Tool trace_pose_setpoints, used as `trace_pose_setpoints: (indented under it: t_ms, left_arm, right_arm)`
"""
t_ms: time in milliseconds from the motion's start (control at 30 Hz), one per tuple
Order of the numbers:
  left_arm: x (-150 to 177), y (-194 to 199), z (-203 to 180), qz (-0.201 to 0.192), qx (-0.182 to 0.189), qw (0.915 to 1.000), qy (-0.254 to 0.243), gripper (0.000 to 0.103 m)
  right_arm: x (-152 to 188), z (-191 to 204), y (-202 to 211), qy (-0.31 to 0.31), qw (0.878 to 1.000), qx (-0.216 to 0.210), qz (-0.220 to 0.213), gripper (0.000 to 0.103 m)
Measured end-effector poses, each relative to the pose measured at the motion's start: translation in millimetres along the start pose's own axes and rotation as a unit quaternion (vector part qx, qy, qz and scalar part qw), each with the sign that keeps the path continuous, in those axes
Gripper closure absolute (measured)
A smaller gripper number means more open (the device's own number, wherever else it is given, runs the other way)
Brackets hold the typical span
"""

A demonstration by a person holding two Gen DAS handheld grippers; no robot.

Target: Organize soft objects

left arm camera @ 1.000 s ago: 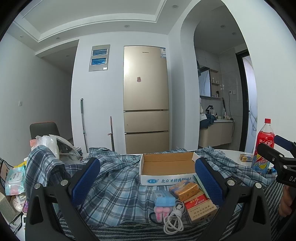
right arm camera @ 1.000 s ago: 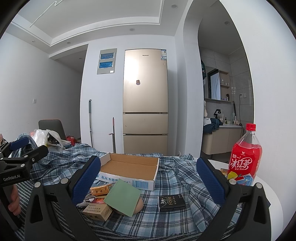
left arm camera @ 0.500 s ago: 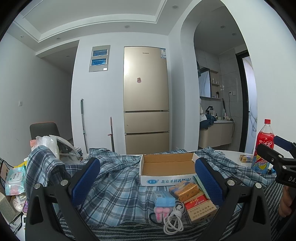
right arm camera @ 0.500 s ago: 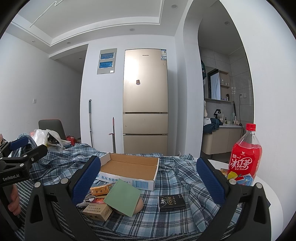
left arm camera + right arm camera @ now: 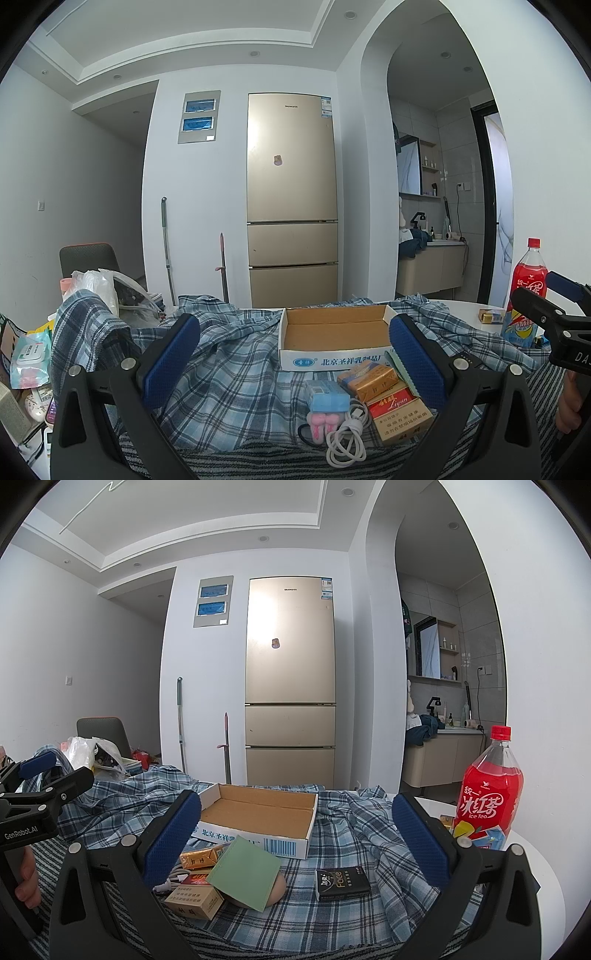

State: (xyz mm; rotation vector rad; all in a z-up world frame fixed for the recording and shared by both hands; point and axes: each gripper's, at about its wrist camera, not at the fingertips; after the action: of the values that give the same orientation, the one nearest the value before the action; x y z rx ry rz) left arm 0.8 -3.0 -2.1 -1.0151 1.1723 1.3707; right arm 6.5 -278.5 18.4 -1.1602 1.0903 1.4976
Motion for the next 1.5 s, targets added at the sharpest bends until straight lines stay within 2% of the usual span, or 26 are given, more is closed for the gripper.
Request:
trace_pose_setpoints:
  t_ms: [467,633,767,833,900,1000,1067,1133,1267,1367,1500]
  left_arm:
    - [-1,1,0,-0.005,0.005,1.0000,0.001,0.000]
    - [-2,2,0,-0.011,0.006,0.9999,-0.003,0.000]
    - [-4,3,-2,-0.007,-0.003,1.0000,-0.006,0.000]
    - [-5,0,-2,0.003,0.001,1.0000,-0.009,0.000]
    - [-7,-5,0,0.029,0.023,0.9993,-0.006,0.000]
    - [-9,-8,5,0.046,0.039,0.9980,0.016,0.000]
    - [-12,-4,8,0.042,0.029,0.9982,0.031,0.000]
    - [-16,-2,12,0.037,0.039,0.9976,0.044,0.000]
    - [-24,-3,10,0.061,0.030,0.9972,0.031,0.000]
    - [-24,-2,8,0.062,0.016,0.9978,0.017,0.000]
    - [-19,-4,10,0.078,0.025,0.9966,0.014,0.000]
  right_arm:
    - [0,0,-1,-0.001,1.000,0.003,0.001,0.000]
    - [1,-4,-5,0.004,0.999,0.034,0.006,0.000]
    - [1,-4,-4,0.005,0.999,0.031,0.002,0.000]
    - [2,-3,-4,0.005,0.999,0.032,0.005,0.000]
    - [0,-2,-3,0.006,0.999,0.035,0.010,0.000]
    - [-4,1,-2,0.008,0.999,0.044,0.004,0.000]
    - [-9,2,-2,0.006,0.999,0.034,0.013,0.000]
    - [-15,2,-3,0.000,0.999,0.016,0.031,0.000]
    - [-26,2,-6,-0.016,0.998,-0.008,0.057,0.000]
    - [-33,4,-8,-0.016,0.998,0.003,0.065,0.000]
    - [-36,11,-14,-0.034,0.994,0.010,0.100,0.000]
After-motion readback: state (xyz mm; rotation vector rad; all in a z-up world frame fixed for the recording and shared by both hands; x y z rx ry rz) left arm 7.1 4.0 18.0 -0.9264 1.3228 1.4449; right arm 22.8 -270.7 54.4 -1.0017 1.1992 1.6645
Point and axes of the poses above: each gripper's, at about its wrist camera, not at the fingertips, and y roughly against the way its jaws point, z to its left, x to its underside, and after that the axes turned 10 degrees about -y, right-handed
